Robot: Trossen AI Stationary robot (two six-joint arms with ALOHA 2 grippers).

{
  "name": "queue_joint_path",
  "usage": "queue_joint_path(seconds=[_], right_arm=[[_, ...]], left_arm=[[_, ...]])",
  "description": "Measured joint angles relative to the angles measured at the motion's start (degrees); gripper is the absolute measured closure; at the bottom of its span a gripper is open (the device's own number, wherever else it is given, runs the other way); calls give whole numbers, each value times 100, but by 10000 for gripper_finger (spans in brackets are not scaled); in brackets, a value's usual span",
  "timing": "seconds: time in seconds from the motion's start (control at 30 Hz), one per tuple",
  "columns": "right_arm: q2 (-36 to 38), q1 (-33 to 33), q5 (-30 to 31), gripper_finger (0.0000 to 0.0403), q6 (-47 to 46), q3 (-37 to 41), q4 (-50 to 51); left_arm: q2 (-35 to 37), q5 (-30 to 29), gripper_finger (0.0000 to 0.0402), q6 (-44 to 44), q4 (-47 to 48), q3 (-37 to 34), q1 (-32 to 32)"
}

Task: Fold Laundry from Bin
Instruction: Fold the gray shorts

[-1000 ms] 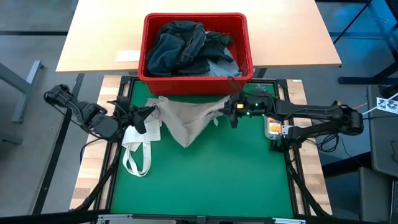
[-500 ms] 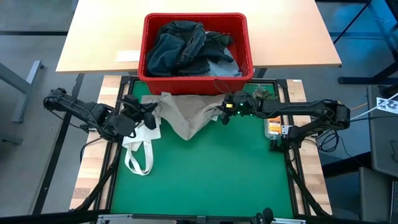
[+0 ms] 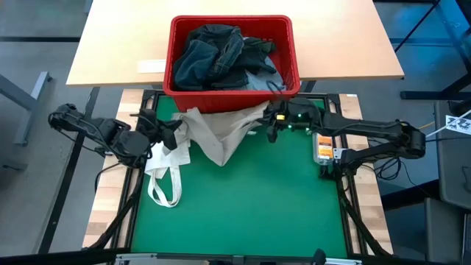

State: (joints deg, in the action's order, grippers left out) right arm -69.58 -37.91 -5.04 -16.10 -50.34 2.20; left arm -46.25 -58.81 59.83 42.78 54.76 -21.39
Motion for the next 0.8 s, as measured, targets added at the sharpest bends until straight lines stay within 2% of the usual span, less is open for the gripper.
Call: queue_joint_path(seconds=[0.17,0.4,0.47,0.57,0.73,0.8], right_arm=[[200,0,-623,388,-295,-259,91],[562,0,-2316,396,-824,-576,104],[709,4,-2550,392,-925,-597,104],[846,7,-2204,391,-847,-604,135],[711,0,-367,395,-209,-606,935],[578,0,56,390,5,-606,1413]], left_arm=[[151,-11,401,0,0,0,0],[221,102,401,-1,-1,0,0],[217,172,401,-26,2,0,0],[215,132,401,-38,42,0,11],[111,104,401,-13,455,0,242],[14,246,401,-11,539,0,322]])
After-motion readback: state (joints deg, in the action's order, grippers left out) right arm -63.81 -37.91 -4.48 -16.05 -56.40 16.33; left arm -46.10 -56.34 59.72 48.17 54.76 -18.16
